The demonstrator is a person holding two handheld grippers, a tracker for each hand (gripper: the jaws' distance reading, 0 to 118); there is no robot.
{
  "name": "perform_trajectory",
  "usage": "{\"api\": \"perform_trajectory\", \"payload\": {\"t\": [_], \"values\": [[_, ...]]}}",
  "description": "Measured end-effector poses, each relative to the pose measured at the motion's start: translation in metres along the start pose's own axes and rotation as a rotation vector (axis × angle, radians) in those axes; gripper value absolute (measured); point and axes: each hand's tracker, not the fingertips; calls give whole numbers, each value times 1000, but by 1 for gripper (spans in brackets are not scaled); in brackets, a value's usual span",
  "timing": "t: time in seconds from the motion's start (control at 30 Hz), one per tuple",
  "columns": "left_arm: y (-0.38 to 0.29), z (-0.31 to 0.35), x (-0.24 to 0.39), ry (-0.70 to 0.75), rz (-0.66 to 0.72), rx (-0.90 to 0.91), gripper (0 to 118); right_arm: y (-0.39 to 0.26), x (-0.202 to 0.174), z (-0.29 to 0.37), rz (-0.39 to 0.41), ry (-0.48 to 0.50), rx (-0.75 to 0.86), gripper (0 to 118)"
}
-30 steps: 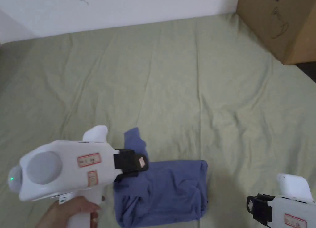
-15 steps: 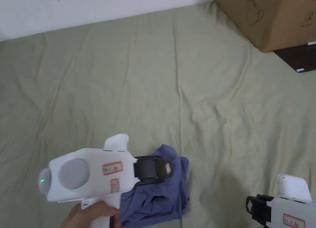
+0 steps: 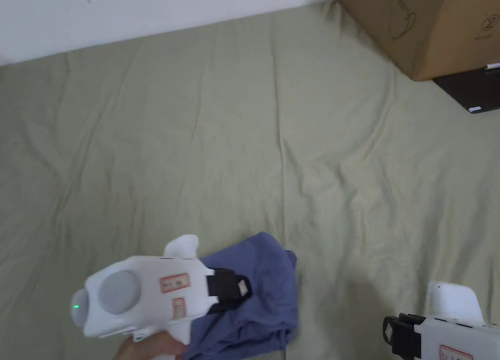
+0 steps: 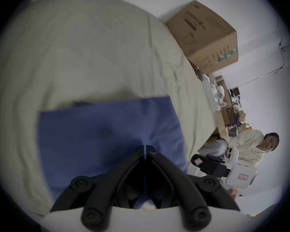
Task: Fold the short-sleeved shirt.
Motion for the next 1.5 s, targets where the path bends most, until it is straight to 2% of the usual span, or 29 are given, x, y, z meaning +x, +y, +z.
{"api": "perform_trajectory", "payload": {"t": [0.13, 0.27, 0.33, 0.43, 0.5, 0.6, 0.73, 0.83, 0.87, 0.9, 0.97, 1.07, 1.13, 1.27, 1.37, 1.47, 1.5], "values": [[-20, -55, 29, -30, -76, -151, 1, 0, 3, 0, -5, -16, -6, 0], [-32, -93, 35, -22, -61, -200, 0, -1, 4, 4, -4, -23, -9, 0], [-36, -93, 39, -62, -76, -212, 0, 0, 3, 8, 5, -29, -7, 0], [-39, -73, 49, -31, -187, -171, 0, 4, -2, 12, 34, -30, 0, 0], [-36, -52, 47, -37, -175, -133, 0, 9, -8, 12, 53, -23, 1, 0], [-34, -5, 34, -71, -136, -16, 0, 20, -28, 10, 122, -5, 7, 0], [-38, 65, -3, -62, -73, 139, 0, 38, -73, 1, 258, 63, 14, 0], [-45, 99, -42, -40, -15, 175, 0, 47, -112, -14, 339, 128, 7, 0], [-49, 106, -56, -35, 10, 186, 3, 50, -124, -23, 365, 156, -2, 0], [-53, 110, -68, -21, 37, 190, 16, 51, -134, -34, 378, 165, -15, 0], [-58, 114, -92, -28, 105, 201, 58, 54, -150, -62, 400, 149, -54, 0], [-61, 109, -121, -119, 199, 199, 62, 53, -158, -97, 383, 86, -124, 0], [-58, 103, -137, -160, 251, 206, 64, 52, -158, -103, 398, 69, -123, 0], [-41, 76, -165, -269, 297, 193, 101, 58, -151, -99, 359, 97, -124, 0], [-28, 51, -175, -359, 394, 144, 103, 57, -151, -100, 342, 100, -127, 0], [-18, 26, -182, -504, 408, 118, 102, 57, -153, -100, 356, 90, -126, 0], [-15, 22, -180, -512, 424, 106, 101, 57, -153, -100, 358, 89, -127, 0]]}}
